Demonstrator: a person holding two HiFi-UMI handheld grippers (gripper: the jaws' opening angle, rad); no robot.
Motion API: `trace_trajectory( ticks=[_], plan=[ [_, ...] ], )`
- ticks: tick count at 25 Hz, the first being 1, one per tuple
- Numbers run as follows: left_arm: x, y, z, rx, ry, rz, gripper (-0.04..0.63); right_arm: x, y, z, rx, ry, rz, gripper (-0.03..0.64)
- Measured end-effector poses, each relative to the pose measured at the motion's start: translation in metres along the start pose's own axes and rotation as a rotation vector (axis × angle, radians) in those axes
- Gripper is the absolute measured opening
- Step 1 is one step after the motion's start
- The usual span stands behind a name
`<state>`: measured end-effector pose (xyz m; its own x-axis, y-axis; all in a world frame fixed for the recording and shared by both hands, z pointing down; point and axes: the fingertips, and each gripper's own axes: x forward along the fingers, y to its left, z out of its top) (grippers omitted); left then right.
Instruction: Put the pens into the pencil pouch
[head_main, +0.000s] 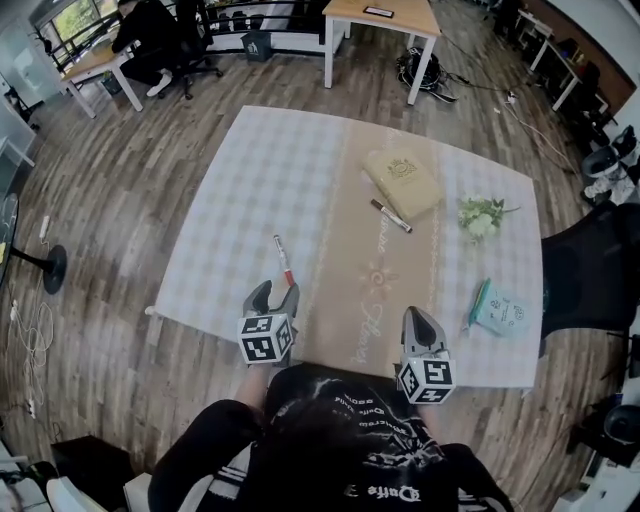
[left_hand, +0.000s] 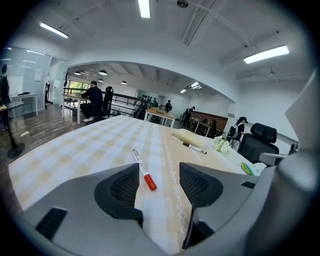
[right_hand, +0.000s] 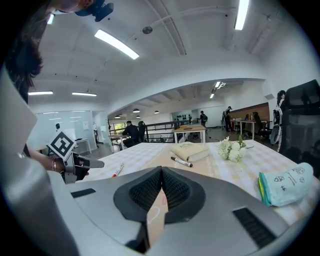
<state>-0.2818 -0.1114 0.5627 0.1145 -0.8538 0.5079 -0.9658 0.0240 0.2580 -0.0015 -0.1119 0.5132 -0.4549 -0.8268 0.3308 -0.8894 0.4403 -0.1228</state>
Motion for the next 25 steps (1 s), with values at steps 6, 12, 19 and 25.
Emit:
trace_trajectory(
  ticks=[6, 12, 19, 25],
  plan=[
    [0.029, 0.013, -0.011, -0.007, 0.083, 0.099, 0.253, -0.007, -0.035, 0.002, 0.041, 0.007, -0.055, 0.009],
    [0.067, 0.028, -0.019, -0.053, 0.157, 0.171, 0.253, -0.019, -0.061, -0.001, 0.095, 0.001, -0.104, 0.009],
    [0.088, 0.035, -0.037, -0.069, 0.241, 0.229, 0.256, -0.033, -0.089, -0.010, 0.103, 0.015, -0.153, 0.009],
    [0.091, 0.033, -0.040, 0.010, 0.244, 0.313, 0.256, -0.038, -0.106, -0.011, 0.122, 0.013, -0.177, 0.009]
  ],
)
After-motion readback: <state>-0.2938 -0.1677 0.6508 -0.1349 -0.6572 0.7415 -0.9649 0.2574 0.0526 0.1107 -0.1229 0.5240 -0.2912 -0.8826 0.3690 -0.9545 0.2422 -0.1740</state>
